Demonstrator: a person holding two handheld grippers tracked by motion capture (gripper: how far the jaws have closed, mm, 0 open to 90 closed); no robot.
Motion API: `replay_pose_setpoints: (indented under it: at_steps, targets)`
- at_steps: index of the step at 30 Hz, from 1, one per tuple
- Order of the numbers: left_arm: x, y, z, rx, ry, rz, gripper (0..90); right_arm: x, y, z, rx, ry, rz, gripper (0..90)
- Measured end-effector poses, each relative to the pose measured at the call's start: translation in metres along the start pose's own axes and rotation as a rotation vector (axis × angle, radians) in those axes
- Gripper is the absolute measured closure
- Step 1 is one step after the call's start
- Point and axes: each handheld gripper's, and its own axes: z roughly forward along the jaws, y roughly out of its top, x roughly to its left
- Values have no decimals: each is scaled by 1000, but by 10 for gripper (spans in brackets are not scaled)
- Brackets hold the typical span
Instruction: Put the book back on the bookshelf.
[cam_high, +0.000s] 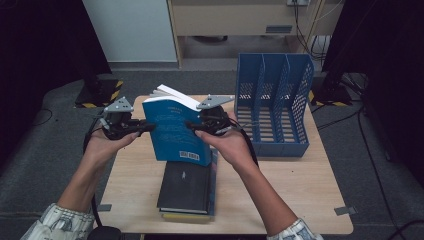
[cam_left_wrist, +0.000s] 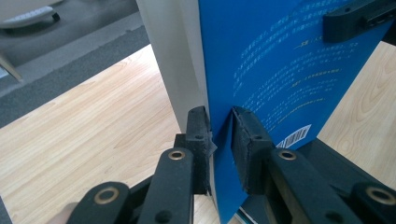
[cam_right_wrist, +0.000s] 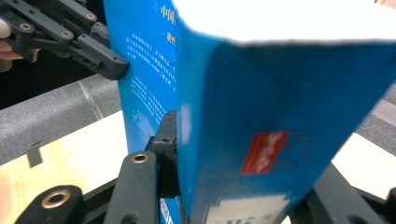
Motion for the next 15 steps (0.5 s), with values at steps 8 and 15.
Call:
replay_pose_setpoints:
  at_steps: [8,15]
  targets:
    - [-6,-5,-2,-22,12,9,756,4,2,-8,20,34,-34,568]
    - [-5,-10,-2,-54,-6,-15,734,9,5,-13,18,73,-53,539]
